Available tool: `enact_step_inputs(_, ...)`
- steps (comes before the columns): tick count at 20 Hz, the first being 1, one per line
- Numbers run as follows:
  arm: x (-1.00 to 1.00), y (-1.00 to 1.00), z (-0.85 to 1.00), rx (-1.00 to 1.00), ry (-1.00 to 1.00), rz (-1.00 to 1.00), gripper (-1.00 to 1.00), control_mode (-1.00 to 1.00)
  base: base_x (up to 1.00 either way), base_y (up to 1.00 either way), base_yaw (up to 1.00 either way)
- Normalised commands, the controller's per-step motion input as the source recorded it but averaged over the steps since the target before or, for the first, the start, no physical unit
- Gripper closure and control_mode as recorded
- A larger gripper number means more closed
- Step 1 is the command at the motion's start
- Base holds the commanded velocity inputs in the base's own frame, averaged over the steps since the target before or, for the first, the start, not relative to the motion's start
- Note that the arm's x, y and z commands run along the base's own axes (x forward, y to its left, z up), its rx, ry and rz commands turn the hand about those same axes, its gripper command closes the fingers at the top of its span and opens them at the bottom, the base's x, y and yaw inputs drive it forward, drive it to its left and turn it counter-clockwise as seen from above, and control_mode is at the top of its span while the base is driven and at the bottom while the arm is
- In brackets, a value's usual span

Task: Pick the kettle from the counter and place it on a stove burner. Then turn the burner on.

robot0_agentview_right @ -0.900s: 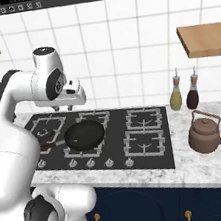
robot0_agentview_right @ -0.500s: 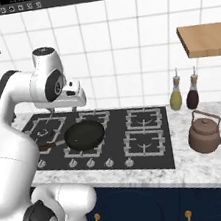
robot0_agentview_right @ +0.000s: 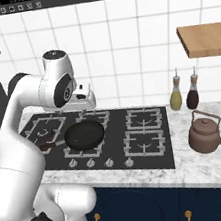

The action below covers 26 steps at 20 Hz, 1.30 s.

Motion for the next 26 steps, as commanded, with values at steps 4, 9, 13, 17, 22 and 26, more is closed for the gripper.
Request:
enact_step_inputs(4,-0.07,-0.31,-0.16,-0.08,0.00,-0.09,-1.00,-1.00,0.00,0.00,0.00)
enact_step_inputs(9,0.00,-0.62,-0.01,-0.02,0.02,-0.22,-1.00,-1.00,0.00,0.00,0.00)
enact_step_inputs(13,0.00,-0.79,-0.03,0.00,0.00,-0.27,-1.00,-1.00,0.00,0.00,0.00)
enact_step_inputs(17,0.00,-0.98,-0.02,0.00,0.00,-0.34,-1.00,-1.00,0.00,0.00,0.00)
enact_step_inputs(22,0.02,-0.95,-0.01,0.01,0.00,-0.40,-1.00,-1.00,0.00,0.00,0.00)
enact_step_inputs(26,0.19,-0.77,-0.03,0.00,0.00,-0.38,-1.00,-1.00,0.00,0.00,0.00)
